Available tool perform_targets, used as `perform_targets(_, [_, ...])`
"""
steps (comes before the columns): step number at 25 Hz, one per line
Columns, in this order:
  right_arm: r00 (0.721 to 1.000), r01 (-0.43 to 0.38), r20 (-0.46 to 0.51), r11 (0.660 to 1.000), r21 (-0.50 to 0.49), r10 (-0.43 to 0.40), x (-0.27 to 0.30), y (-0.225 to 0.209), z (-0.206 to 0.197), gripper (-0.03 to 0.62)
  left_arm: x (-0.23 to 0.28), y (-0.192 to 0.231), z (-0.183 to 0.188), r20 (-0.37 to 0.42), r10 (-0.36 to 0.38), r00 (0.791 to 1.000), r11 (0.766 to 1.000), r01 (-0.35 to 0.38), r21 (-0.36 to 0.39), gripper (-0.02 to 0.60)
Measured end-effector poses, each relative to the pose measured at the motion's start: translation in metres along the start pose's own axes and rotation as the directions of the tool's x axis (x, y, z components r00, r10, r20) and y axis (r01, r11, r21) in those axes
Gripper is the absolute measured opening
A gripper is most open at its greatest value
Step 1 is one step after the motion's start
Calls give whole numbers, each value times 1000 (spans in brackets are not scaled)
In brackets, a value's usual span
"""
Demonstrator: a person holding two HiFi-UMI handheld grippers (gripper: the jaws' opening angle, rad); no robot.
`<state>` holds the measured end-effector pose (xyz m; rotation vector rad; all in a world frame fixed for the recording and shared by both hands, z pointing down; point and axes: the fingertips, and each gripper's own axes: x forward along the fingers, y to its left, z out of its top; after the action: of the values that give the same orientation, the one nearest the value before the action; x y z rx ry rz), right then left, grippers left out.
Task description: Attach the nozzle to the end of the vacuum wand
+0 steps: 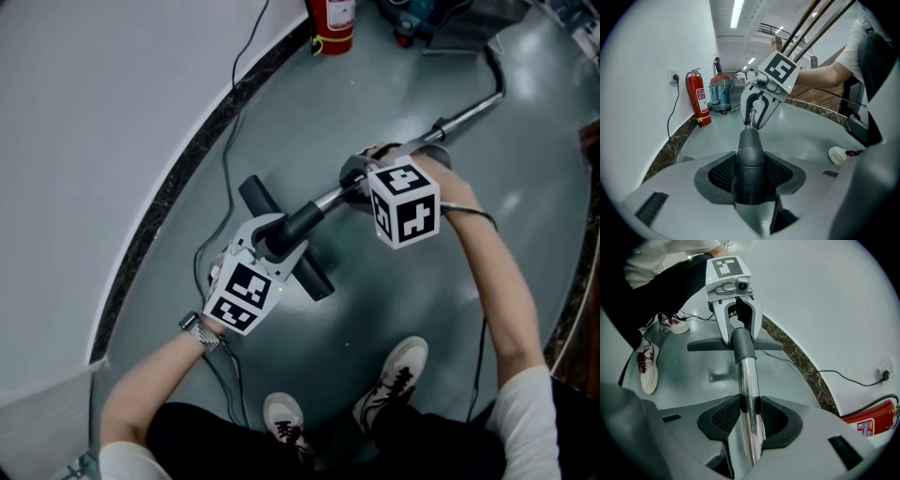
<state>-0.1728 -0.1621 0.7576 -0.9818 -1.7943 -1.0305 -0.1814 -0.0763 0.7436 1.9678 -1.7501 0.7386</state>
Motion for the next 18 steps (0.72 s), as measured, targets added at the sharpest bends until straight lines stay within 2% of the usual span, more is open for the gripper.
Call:
perform_targets(6, [1000,1,0,1000,-11,-1,2,0,3,146,-1,2,-4,11,-14,1000,1000,14,5,189])
perform_targets(11, [1000,-1,-3,1000,-16,1,2,2,3,146,0,-1,-5,38,-46,998,996,49,-68,189])
perform_targets(18, [1000,1,-12,1000,-26,-1,0,7,4,146,-2,-5,-6,43,-110,993,987,114,-114,189])
